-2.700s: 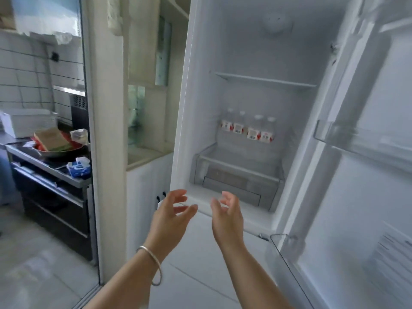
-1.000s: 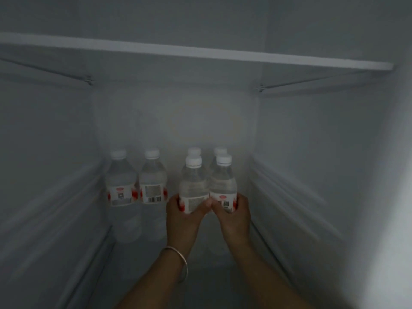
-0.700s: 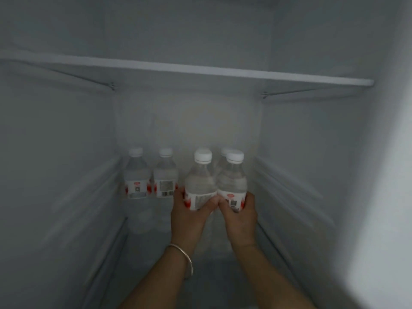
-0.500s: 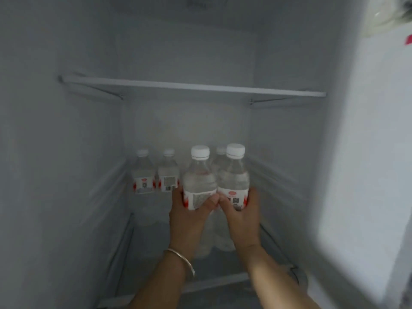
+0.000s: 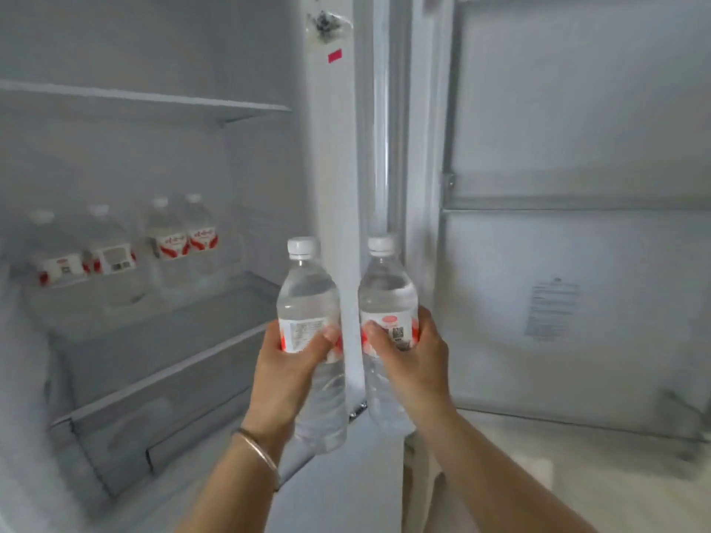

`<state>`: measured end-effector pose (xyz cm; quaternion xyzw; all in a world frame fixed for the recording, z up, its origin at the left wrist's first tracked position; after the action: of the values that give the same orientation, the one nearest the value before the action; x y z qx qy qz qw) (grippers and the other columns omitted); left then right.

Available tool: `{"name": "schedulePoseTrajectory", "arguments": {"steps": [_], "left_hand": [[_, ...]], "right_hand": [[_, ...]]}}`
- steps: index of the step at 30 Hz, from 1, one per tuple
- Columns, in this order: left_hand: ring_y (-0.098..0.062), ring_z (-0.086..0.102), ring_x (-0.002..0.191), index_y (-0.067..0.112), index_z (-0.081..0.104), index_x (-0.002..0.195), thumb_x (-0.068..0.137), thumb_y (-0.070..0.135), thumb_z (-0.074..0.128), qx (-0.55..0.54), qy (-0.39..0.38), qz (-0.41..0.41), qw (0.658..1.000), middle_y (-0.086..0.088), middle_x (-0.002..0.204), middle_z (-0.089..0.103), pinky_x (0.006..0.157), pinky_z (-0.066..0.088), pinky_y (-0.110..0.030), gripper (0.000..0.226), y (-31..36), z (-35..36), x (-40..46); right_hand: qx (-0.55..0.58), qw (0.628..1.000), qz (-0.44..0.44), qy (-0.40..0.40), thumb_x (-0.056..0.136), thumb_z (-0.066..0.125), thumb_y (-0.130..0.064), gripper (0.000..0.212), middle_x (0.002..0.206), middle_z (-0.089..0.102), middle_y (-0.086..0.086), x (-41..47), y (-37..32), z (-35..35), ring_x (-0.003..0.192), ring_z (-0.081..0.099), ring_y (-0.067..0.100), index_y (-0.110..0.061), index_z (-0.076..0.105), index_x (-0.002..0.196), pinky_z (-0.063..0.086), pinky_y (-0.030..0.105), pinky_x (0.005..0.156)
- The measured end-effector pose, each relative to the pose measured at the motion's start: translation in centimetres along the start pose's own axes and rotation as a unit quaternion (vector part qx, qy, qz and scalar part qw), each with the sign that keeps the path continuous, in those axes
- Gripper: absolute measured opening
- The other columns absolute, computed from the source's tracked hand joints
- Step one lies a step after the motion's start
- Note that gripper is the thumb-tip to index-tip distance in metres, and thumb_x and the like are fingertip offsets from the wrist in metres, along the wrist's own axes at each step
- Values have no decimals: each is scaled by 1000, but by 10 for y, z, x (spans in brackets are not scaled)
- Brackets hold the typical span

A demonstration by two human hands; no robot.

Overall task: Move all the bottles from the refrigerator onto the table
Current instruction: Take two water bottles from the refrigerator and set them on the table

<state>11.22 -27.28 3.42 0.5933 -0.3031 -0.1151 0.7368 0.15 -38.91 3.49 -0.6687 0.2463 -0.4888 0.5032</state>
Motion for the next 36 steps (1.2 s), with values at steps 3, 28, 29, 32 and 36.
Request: {"name": "schedulePoseTrajectory", "arguments": {"steps": [3,28,29,32,36], "left_hand": [[-20,71,82,15,61,108,52,48,80,-7,-53,-23,998,-5,92,74,73,53,-32,67,4,46,-31],[-1,68,61,21,66,89,76,29,72,-7,-287,-119,950,14,67,73,54,50,-14,16,-28,562,-290],[0,68,59,21,66,86,78,25,71,-7,-291,-121,949,15,64,72,50,48,-11,11,-33,579,-289],[-4,70,64,21,68,88,74,35,74,-7,-300,-127,946,12,70,74,61,51,-20,21,-49,626,-275],[-2,69,62,17,69,90,71,40,75,-2,-290,-129,948,9,70,73,59,49,-16,30,-77,687,-232]], "right_hand": [[-24,999,15,18,70,78,-26,40,78,63,-17,-20,-8,-62,64,60,-15,-26,53,101,43,3,53],[-174,943,107,261,72,76,-34,33,70,66,-10,-79,32,-637,59,60,-10,-15,63,96,41,4,53],[-174,941,110,268,72,76,-34,33,70,66,-10,-72,39,-650,59,60,-9,-16,62,96,41,4,53],[-178,935,121,281,72,76,-35,34,72,66,-11,-46,65,-683,58,61,-2,-16,61,96,41,7,52],[-189,934,130,275,74,74,-37,39,72,63,-10,13,102,-714,65,57,0,-11,61,100,39,6,51]]}}
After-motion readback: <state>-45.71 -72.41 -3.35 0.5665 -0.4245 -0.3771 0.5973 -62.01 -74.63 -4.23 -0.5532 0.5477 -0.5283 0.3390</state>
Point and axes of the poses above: each hand's wrist, its own x-axis towards the middle knuckle, its own z-axis out of the palm, y = z × x, the point moved 3 cm from there along x, towards the middle knuckle
